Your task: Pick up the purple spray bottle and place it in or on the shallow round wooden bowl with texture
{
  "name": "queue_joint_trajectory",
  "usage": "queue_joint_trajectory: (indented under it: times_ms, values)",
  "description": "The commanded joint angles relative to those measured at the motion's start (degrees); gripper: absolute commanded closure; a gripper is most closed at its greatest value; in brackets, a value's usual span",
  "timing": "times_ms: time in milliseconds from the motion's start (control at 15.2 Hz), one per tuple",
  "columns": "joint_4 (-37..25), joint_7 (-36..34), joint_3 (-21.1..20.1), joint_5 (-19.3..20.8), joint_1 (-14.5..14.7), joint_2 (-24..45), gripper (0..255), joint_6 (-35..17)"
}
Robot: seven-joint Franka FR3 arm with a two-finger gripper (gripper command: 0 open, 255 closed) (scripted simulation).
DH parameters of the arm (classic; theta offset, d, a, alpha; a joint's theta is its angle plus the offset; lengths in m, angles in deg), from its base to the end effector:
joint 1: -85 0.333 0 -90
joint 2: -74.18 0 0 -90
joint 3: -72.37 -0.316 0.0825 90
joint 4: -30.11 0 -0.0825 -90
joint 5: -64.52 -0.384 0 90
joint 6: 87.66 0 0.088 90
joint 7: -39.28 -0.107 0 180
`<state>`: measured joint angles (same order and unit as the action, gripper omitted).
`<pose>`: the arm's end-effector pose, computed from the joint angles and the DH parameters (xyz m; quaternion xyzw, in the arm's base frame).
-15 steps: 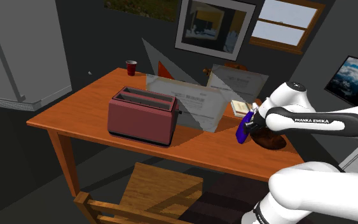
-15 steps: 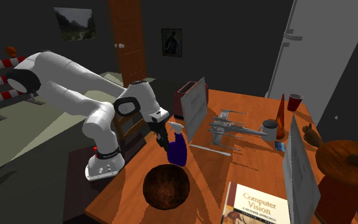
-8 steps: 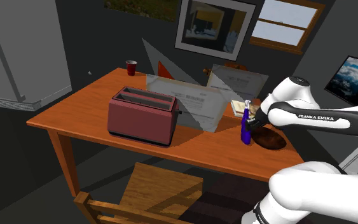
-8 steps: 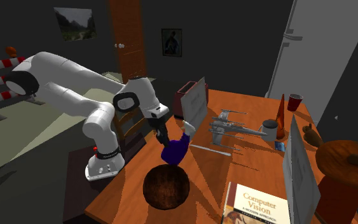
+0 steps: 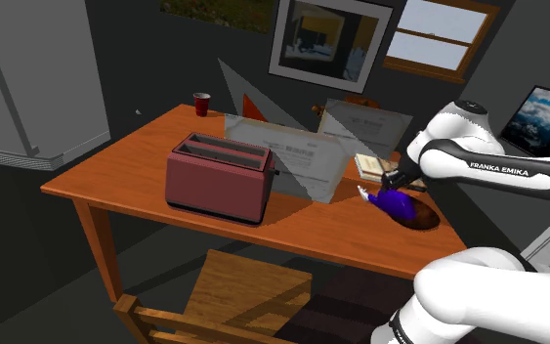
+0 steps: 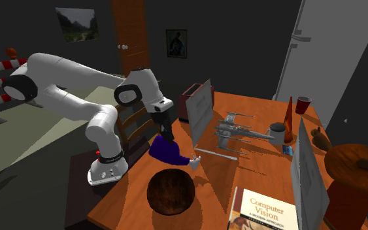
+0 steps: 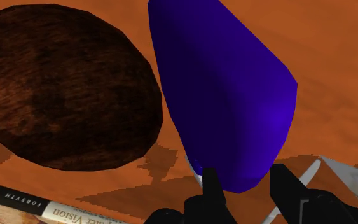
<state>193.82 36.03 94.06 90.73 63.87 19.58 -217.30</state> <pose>0.2256 -0.2116 0.4488 0.9569 -0.2291 0.1537 0.0910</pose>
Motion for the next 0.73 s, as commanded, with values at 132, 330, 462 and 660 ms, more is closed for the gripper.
queue_joint_trajectory:
  times_ms: [132,330,462,660]
  values:
    - [-2.71,0.43,-0.90,-1.26,0.71,-0.82,255,3.50]
    - [-4.78,0.70,-1.58,-2.13,1.19,-1.24,255,5.96]
    - [-6.21,0.88,-2.01,-2.68,1.49,-1.42,255,7.53]
    - [-7.42,2.60,-0.95,-2.39,0.94,-2.04,255,9.02]
